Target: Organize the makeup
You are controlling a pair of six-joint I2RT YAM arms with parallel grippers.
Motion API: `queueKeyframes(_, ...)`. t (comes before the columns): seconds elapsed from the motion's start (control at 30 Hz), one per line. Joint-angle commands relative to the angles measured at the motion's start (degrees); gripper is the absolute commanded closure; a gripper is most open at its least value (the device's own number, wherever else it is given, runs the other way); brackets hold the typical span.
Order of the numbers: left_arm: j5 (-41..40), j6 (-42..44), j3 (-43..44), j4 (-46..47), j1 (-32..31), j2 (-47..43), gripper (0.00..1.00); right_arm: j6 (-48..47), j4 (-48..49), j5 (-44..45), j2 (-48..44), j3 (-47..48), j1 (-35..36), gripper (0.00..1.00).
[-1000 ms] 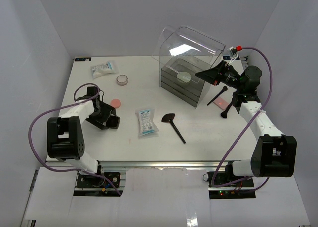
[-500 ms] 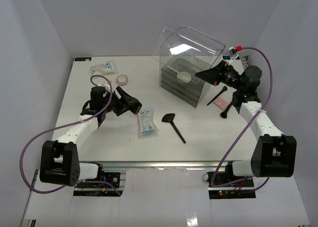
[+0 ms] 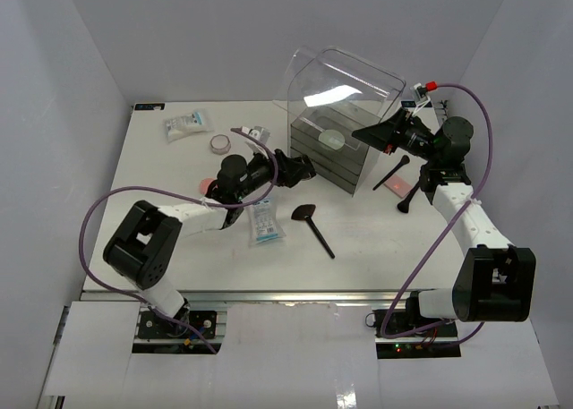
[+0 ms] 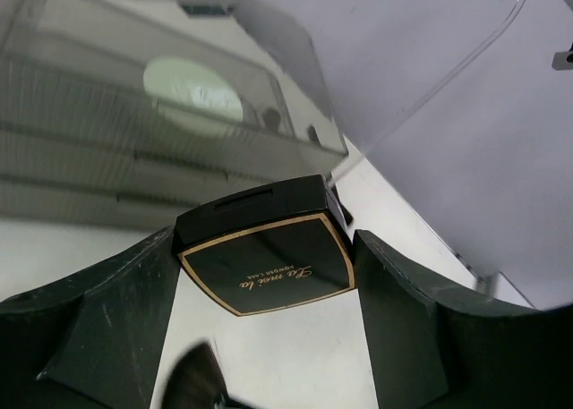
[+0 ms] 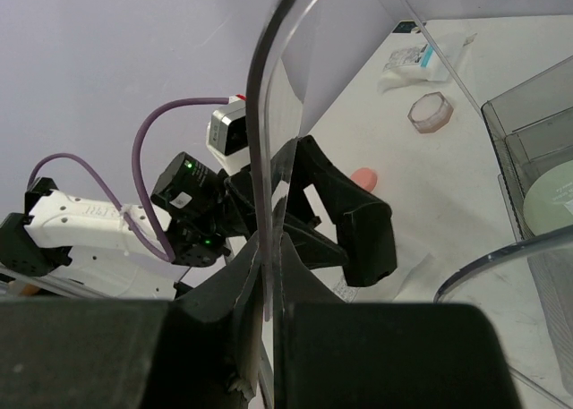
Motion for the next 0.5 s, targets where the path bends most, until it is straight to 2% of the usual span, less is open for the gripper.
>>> queueKeyframes(0.0, -6.7, 10.6, 4.2, 20.2, -2.6, 6.0, 0.90, 1.2, 3.0, -2.6, -2.9, 3.2, 0.4, 0.92)
queueKeyframes(0.2, -12.3, 13.4, 7.4, 37.6, -4.6, 15.6, 0.92, 2.8, 3.7, -2.6, -2.6, 3.9, 0.4, 0.92)
queueKeyframes(0.47, -16.0, 16.0, 17.9, 37.5, -6.4, 21.9, 0.90, 4.6, 4.8, -2.5, -2.2, 5.0, 0.4, 0.92)
